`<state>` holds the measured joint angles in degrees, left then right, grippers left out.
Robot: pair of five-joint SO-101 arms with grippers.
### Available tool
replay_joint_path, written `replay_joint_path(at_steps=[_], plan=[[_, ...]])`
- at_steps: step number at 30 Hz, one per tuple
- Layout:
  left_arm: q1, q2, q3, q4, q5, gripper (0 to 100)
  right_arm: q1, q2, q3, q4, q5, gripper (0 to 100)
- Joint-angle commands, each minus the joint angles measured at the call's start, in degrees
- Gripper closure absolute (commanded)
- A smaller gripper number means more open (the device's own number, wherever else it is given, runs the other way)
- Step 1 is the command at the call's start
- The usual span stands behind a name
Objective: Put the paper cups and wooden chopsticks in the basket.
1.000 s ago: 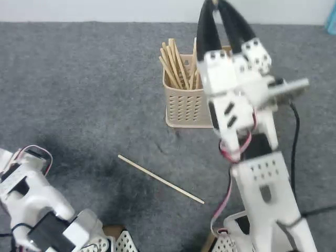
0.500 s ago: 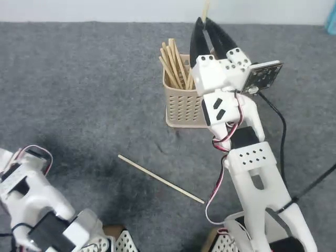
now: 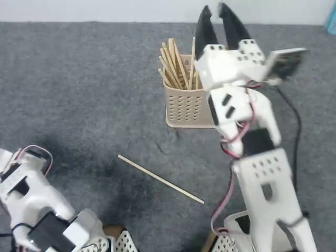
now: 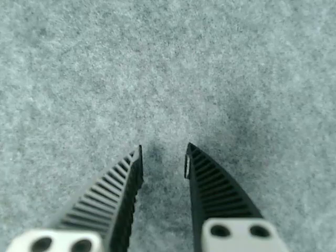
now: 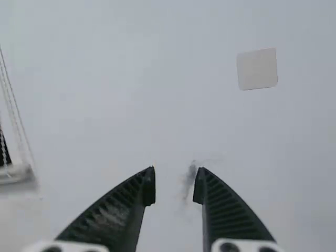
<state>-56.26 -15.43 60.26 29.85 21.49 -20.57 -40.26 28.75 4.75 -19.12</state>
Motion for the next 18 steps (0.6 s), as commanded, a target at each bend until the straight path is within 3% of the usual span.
replay_joint_path(at_steps=[1, 8, 13, 18], plan=[[-0.1, -0.2, -2.5, 0.1, 0.4, 87, -4.6, -6.9, -6.8, 15.8, -4.8, 88.0], [-0.1, -0.2, -2.5, 0.1, 0.4, 87, -23.7, -8.0, -3.6, 40.9, 7.4, 88.0], [-0.1, -0.2, -2.5, 0.1, 0.4, 87, -31.8, -7.9, 5.1, 43.2, 14.9, 88.0], [-0.1, -0.2, -2.5, 0.1, 0.4, 87, -32.7, 0.7, 9.6, 43.2, 18.5, 88.0]])
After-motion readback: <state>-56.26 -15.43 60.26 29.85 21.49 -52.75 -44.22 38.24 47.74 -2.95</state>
